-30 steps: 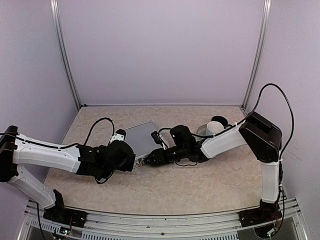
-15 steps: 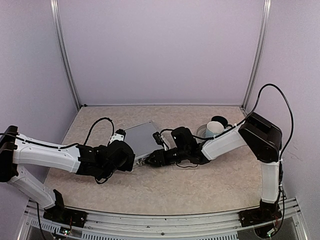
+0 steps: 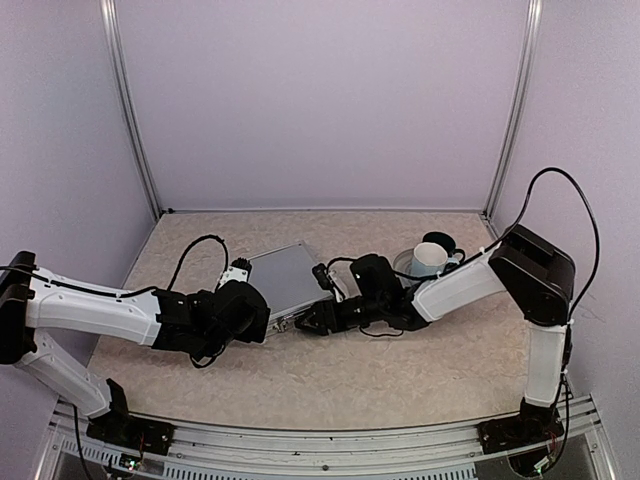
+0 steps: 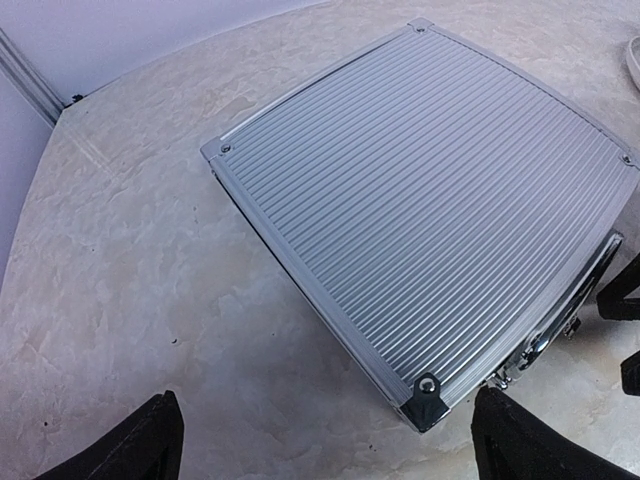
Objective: Pack up texas hold em set
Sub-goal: Close the middle-side button of the box on the chip case.
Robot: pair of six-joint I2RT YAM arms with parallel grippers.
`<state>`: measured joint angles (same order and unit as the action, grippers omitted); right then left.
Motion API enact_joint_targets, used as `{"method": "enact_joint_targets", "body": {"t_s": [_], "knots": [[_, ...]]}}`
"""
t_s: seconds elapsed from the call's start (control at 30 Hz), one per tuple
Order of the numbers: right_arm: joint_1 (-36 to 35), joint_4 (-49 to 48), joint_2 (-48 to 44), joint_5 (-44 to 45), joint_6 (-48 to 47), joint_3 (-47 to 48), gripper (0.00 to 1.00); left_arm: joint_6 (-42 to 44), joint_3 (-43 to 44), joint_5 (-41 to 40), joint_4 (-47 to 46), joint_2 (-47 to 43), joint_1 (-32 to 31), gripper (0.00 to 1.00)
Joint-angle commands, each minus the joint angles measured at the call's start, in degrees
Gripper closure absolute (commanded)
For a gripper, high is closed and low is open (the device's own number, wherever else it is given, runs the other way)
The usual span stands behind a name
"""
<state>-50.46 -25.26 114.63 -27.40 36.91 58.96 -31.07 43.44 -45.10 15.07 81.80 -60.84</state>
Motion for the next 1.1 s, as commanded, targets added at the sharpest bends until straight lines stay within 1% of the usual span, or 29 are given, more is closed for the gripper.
{"method": "enact_joint_targets", "body": {"t_s": [0.0,0.13,0.27,0.4,0.5,0.63,0.8,0.9,1.07], "knots": [[0.25,-0.82,-3.11,-0.55,-2.0,-1.2,0.37,-0.29,0.82,-0.87,0.15,-1.18,-0.3,0.01],[0.2,2.36,-6.24,0.11,-6.96,-2.31,0.37,-0.31,0.49,-0.54,-0.16,-2.11,-0.24,0.01],[0.27,6.98,-11.09,0.76,-14.32,-3.66,0.34,-0.14,0.22,-0.73,-0.16,-3.79,-0.09,0.01],[0.23,14.7,-14.3,4.78,-23.79,-2.11,0.3,0.21,-0.08,-0.49,-0.08,-5.75,0.82,0.01],[0.23,17.57,-14.57,8.02,-29.75,-0.16,0.26,0.39,-0.44,0.52,-0.41,-7.75,1.88,0.01],[0.18,18.62,-12.94,11.62,-37.23,2.98,0.19,0.47,-1.55,3.63,-1.61,-10.93,4.06,0.01],[-0.02,21.0,-8.37,14.3,-47.05,8.58,0.02,0.68,-4.17,7.45,-3.71,-15.13,6.88,0.01],[-0.7,23.72,-4.36,16.45,-51.91,12.72,0.01,0.44,-5.29,8.39,-3.9,-17.14,8.14,0.01],[-2.28,29.36,2.1,20.31,-57.39,19.74,0.01,0.47,-5.9,9.11,-3.85,-19.91,9.22,0.01]]}}
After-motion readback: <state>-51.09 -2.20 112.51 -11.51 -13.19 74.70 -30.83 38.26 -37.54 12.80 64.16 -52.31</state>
